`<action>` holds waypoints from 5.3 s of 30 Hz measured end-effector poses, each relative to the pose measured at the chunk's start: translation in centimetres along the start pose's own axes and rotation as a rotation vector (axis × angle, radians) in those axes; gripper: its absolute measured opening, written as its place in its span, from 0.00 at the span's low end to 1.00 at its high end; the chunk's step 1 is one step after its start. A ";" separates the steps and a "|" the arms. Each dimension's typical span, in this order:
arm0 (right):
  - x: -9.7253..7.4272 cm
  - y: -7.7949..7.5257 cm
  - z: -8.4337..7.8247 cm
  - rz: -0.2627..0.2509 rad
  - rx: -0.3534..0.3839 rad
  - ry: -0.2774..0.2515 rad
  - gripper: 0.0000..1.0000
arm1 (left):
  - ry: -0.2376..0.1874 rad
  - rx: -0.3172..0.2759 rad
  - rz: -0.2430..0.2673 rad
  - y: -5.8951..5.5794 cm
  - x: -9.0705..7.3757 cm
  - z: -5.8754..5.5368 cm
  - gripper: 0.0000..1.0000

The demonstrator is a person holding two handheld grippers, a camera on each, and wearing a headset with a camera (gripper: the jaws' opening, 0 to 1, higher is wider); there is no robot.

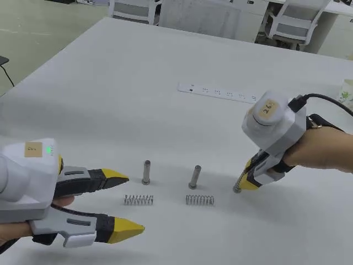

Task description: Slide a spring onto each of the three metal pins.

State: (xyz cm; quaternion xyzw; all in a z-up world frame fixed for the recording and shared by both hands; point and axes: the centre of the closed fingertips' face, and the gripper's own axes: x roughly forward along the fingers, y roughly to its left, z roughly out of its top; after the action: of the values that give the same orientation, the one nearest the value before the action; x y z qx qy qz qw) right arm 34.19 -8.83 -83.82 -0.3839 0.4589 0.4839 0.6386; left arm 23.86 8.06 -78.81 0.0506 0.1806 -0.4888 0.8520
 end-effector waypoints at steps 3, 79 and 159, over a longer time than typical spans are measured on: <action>0.1 0.1 -0.1 0.001 0.002 0.006 0.09 | 0.001 0.000 -0.001 0.0 0.0 0.0 0.51; -1.1 1.8 -1.7 -0.030 0.027 -0.009 0.22 | -0.013 0.010 -0.008 -0.2 0.0 0.2 0.51; 3.4 5.7 4.4 0.054 -0.211 -0.016 0.12 | 0.007 0.023 -0.027 -0.8 0.4 0.0 0.48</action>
State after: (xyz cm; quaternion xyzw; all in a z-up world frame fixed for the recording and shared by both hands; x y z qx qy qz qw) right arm 30.02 -2.53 -86.07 -0.4325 0.4105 0.5498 0.5850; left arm 23.35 7.31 -78.92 0.0598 0.1784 -0.5022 0.8440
